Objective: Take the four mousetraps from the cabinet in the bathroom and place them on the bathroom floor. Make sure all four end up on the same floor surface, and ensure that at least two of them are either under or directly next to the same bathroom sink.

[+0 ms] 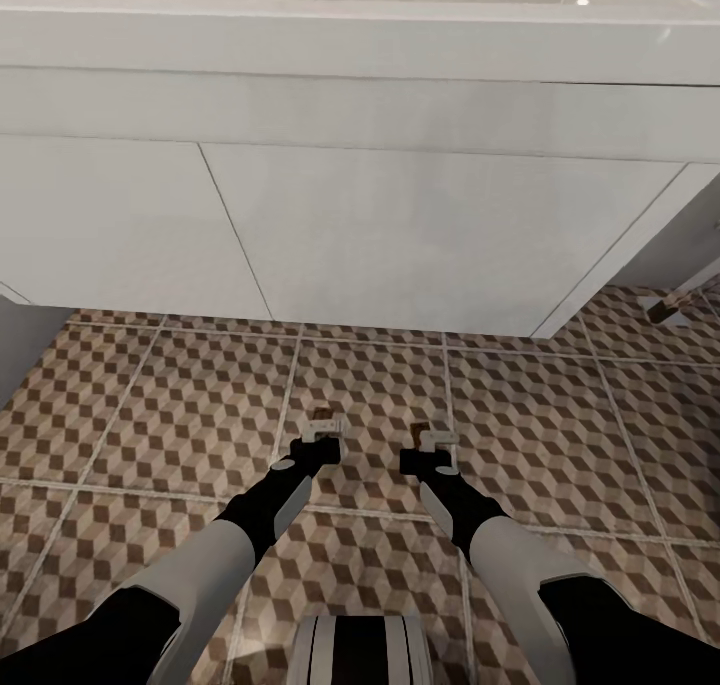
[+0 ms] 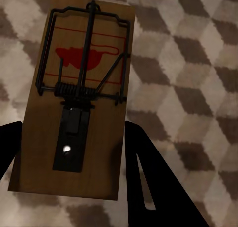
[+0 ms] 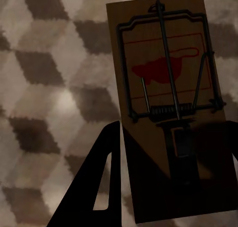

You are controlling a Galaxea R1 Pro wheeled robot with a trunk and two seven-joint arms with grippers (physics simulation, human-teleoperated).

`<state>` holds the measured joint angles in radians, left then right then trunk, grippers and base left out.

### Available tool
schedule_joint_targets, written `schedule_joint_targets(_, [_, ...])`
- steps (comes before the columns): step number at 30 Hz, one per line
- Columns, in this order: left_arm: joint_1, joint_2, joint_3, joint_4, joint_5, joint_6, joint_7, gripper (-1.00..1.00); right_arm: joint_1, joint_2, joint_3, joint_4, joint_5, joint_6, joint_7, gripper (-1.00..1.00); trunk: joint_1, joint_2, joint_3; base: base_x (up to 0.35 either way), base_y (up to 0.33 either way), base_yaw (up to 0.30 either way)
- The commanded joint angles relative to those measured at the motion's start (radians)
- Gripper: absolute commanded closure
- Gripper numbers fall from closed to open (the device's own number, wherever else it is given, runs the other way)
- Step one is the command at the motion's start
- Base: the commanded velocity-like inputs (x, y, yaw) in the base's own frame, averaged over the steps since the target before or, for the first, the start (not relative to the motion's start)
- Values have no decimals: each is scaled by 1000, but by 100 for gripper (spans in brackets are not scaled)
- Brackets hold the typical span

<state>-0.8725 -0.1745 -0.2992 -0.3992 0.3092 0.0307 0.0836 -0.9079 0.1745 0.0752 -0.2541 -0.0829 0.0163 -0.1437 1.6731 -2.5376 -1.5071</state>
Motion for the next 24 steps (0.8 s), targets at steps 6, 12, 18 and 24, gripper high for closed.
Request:
schedule_joint_targets(6, [0, 0, -4, -1, 1, 2, 10, 100, 1, 0, 8, -1, -11, -2, -4, 100, 0, 0, -1, 0, 0, 0])
schedule_joint_targets(12, [0, 0, -4, 0, 1, 3, 10, 100, 1, 0, 8, -1, -11, -2, -2, 100, 0, 0, -1, 8, 0, 0])
schedule_joint_targets(18, [0, 0, -5, 0, 1, 4, 10, 100, 1, 0, 8, -1, -11, -1, -2, 100, 0, 0, -1, 204, 0, 0])
schedule_joint_targets(24, [0, 0, -6, 0, 1, 5, 10, 100, 1, 0, 8, -1, -11, -1, -1, 100, 0, 0, -1, 64, 0, 0])
